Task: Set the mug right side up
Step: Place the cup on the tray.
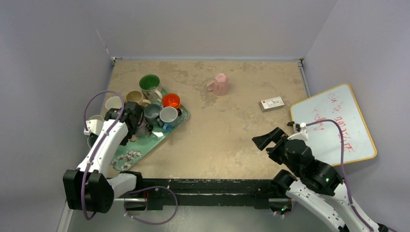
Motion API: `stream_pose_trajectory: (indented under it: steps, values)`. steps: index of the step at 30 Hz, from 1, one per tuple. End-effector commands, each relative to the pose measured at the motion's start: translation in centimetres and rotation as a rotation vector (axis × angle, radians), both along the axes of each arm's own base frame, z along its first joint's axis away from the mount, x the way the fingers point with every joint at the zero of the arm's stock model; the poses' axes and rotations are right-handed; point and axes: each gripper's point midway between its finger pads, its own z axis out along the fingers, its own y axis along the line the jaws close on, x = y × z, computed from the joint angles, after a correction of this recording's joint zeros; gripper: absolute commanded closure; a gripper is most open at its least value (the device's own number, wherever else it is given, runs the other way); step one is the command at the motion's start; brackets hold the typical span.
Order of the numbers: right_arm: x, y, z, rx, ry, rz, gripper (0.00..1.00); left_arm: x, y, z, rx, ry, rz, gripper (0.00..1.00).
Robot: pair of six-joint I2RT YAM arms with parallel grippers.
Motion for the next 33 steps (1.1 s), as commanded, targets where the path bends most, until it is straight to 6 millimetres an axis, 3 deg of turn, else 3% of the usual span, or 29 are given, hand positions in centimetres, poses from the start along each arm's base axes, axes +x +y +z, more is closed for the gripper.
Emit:
stream_pose_trajectory:
  steps: [1,10,23,28,33]
  values:
    - [0.2,-0.8,0.1,-0.031,-0.006,-0.028,0.01,2.3,1.2,0.1,0.019,-0.063,-0.056,1.00]
    - [0.0,-0.9,0.2,-0.034,0.000,-0.029,0.01,3.0,2.6,-2.9,-0.049,-0.021,-0.039,1.00]
    - [-0.1,-1.3,0.6,-0.033,-0.007,-0.041,0.01,3.3,2.9,-5.0,-0.058,0.046,-0.017,0.99]
    - [-0.1,-1.4,0.8,-0.035,-0.011,-0.045,0.01,3.6,3.0,-5.4,-0.061,0.056,-0.023,0.92]
    - [0.0,-1.4,1.0,-0.032,-0.021,-0.041,0.01,4.0,3.0,-5.6,-0.065,0.055,-0.031,0.78]
